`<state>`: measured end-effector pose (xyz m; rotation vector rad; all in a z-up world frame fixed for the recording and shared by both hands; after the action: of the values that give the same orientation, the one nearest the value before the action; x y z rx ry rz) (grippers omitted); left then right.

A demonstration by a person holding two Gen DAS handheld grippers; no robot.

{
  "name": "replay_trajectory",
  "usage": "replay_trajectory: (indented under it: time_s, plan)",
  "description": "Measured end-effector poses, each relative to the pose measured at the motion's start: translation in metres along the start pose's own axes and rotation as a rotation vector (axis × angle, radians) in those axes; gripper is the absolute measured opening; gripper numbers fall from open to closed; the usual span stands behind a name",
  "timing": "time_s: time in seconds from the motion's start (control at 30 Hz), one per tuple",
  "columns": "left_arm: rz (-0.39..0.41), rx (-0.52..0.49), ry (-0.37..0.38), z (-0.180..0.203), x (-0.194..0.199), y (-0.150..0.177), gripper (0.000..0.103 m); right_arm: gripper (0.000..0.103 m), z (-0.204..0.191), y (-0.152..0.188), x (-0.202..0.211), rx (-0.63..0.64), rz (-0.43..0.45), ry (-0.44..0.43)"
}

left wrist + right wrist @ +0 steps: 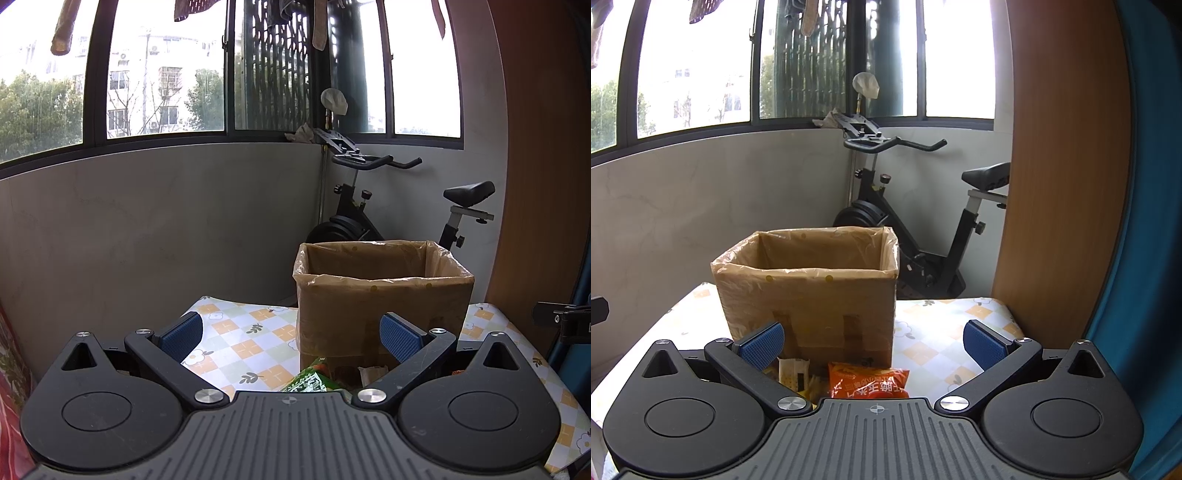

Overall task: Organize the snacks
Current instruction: 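Grasp the green rice-cracker bag with the left tool while the right tool reaches toward the snacks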

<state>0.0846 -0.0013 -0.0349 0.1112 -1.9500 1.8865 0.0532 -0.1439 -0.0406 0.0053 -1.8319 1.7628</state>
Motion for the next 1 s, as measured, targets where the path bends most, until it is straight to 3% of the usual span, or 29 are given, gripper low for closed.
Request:
replay_trajectory:
  time_s: [0.27,0.57,0.73,0.8,1.0]
  plan:
    - [-0.002,-0.039,-0.068,-0.02,-0.025,0.014,0.103,0.103,0.008,0.008,-0.019,-0.087,0.081,0.005]
    - [-0.057,-0.059,-0.12,-0.057,-0.079,0.04,0.103,0.103,0.005,0.038,-0.074,-0.165,0.064,0.005]
    - [-0.122,0.051,-0.022,-0.07,-0.123,0.065,0.098,0.103,-0.007,0.058,-0.096,-0.141,0.036,-0.01]
    - [-0.167,0.137,0.025,-0.076,-0.145,0.079,0.093,0.103,-0.011,0.066,-0.107,-0.126,0.014,-0.013]
    - [-0.231,0.362,0.117,-0.087,-0.191,0.123,0.092,0.103,-0.009,0.086,-0.134,-0.128,-0.041,-0.01]
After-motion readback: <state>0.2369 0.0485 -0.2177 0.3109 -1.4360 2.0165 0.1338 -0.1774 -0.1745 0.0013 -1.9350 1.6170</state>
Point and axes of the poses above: each gripper's, at about its wrist camera, not at the fingertips, and x roughly against the way its jaws point, z to its right, y to its underside, the point moved 9 cm from there along -x, roughly the way its jaws point, and after that the axes turned 13 degrees about y, right-handed, at the moved point
